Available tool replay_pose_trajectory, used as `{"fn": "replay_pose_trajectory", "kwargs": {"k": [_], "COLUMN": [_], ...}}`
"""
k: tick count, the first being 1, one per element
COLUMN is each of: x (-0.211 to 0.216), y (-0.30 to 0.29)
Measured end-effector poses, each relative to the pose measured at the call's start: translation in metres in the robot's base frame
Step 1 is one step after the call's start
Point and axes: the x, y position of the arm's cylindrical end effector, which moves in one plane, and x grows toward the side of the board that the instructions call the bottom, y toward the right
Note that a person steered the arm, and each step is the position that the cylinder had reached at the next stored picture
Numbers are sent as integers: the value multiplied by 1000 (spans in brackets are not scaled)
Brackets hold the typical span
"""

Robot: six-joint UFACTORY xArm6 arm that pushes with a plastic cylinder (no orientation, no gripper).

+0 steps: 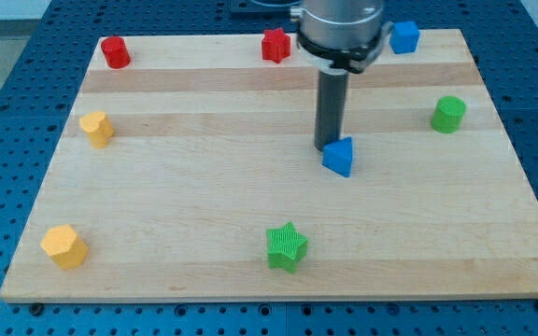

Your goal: Move the blue triangle towards the bottom right

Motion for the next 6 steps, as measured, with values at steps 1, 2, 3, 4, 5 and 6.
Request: {"fn": "replay_pose_trajectory", "kwargs": {"k": [1, 2, 3, 4, 5, 6], "x": [-2, -13, -6, 26, 51, 30], "y": [0, -16, -19, -7, 27, 31]}}
